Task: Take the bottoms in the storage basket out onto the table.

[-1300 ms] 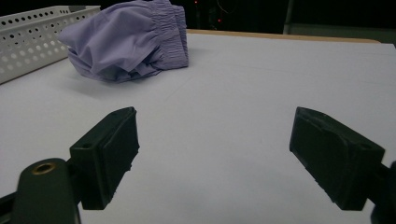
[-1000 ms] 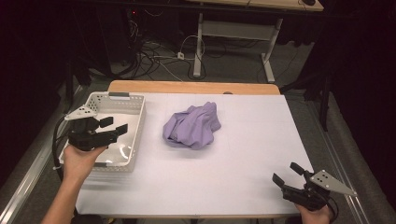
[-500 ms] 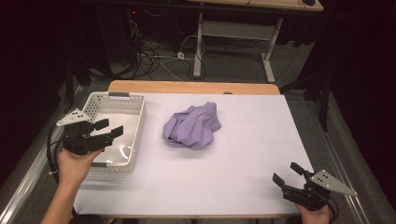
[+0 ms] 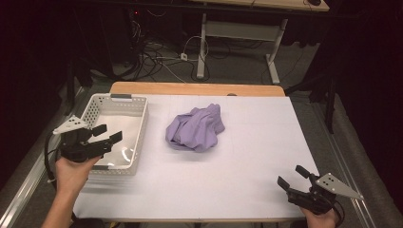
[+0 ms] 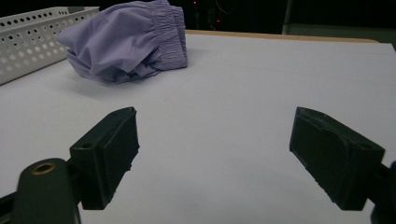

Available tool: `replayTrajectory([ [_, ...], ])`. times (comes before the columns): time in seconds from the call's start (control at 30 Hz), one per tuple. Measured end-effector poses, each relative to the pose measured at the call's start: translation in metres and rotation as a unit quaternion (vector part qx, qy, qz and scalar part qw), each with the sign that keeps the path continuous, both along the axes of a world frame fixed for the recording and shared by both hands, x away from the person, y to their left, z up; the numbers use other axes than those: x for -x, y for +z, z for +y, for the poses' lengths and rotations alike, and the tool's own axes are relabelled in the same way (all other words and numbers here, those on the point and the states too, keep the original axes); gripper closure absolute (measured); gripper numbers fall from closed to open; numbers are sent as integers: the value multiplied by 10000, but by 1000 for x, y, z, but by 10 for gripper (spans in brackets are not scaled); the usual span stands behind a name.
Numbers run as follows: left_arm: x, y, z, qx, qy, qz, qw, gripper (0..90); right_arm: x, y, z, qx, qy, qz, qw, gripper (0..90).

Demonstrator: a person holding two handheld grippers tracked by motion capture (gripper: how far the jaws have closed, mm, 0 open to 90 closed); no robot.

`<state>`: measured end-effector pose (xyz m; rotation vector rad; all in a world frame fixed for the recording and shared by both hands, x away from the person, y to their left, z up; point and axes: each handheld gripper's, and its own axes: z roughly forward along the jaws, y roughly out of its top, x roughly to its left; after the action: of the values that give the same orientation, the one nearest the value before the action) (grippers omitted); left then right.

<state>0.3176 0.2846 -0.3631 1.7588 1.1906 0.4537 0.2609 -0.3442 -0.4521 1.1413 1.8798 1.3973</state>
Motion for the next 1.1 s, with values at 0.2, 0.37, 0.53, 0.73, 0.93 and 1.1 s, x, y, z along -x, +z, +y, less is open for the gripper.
replayTrajectory([
  [0.2,3,-3,1,14,15,-2,10000,311,0,0,0,-5,0,8,10000,164],
  [0.37,6,-6,3,50,44,-13,10000,311,0,0,0,-1,2,0,10000,164],
  [0.53,8,-9,7,97,93,-29,9999,311,0,0,0,-7,2,8,10000,164],
  [0.73,10,-13,8,82,172,-20,9998,311,0,0,0,-1,0,0,10000,164],
  [0.93,12,-17,10,104,200,-24,9997,311,0,0,0,-2,-1,4,10000,165],
  [1.1,15,-20,12,116,250,-40,9996,311,0,0,0,-5,-1,8,10000,164],
])
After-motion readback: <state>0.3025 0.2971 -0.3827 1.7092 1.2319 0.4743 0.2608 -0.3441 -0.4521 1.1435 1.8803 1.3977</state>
